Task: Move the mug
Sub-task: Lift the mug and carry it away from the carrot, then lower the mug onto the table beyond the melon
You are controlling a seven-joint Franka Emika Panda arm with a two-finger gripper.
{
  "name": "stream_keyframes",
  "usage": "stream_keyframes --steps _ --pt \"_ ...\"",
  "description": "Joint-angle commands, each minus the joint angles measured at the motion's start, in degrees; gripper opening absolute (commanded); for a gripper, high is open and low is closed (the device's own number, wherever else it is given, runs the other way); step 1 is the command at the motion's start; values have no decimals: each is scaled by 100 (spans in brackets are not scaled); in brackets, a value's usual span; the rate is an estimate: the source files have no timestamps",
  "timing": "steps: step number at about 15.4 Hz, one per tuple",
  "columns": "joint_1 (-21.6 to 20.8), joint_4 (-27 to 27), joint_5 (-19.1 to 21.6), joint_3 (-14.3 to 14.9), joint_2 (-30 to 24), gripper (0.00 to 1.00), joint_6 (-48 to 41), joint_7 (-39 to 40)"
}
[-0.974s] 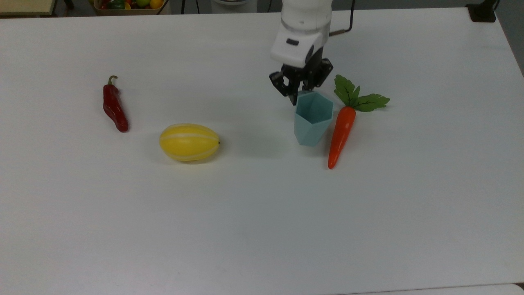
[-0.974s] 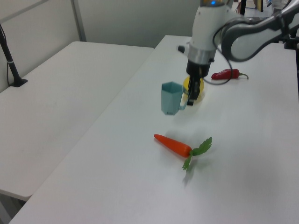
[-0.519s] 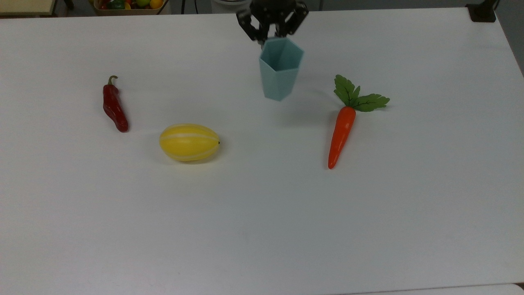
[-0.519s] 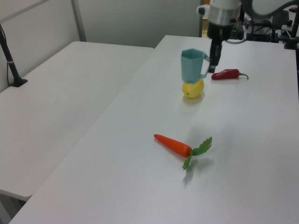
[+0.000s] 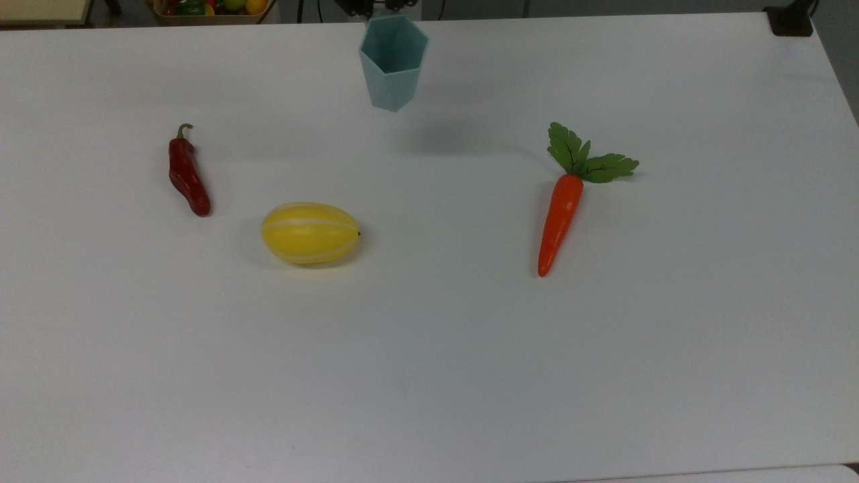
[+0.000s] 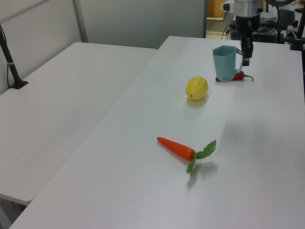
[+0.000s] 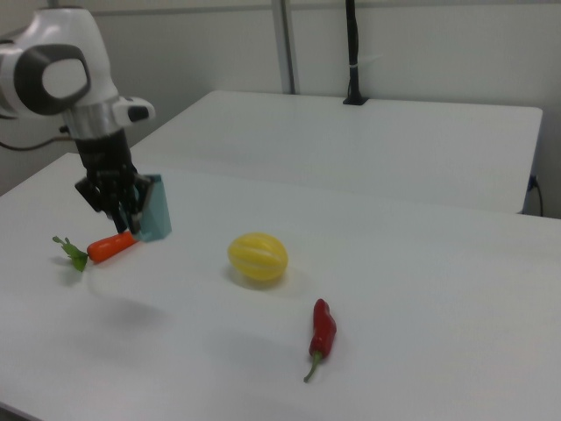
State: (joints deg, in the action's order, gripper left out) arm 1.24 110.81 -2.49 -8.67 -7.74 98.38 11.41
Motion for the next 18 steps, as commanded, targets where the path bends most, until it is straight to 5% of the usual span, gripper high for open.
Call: stream_keyframes --steps 1,18 --pt "43 643 118 251 -298 0 -20 703" --pt "95 2681 346 489 -202 0 2711 1021"
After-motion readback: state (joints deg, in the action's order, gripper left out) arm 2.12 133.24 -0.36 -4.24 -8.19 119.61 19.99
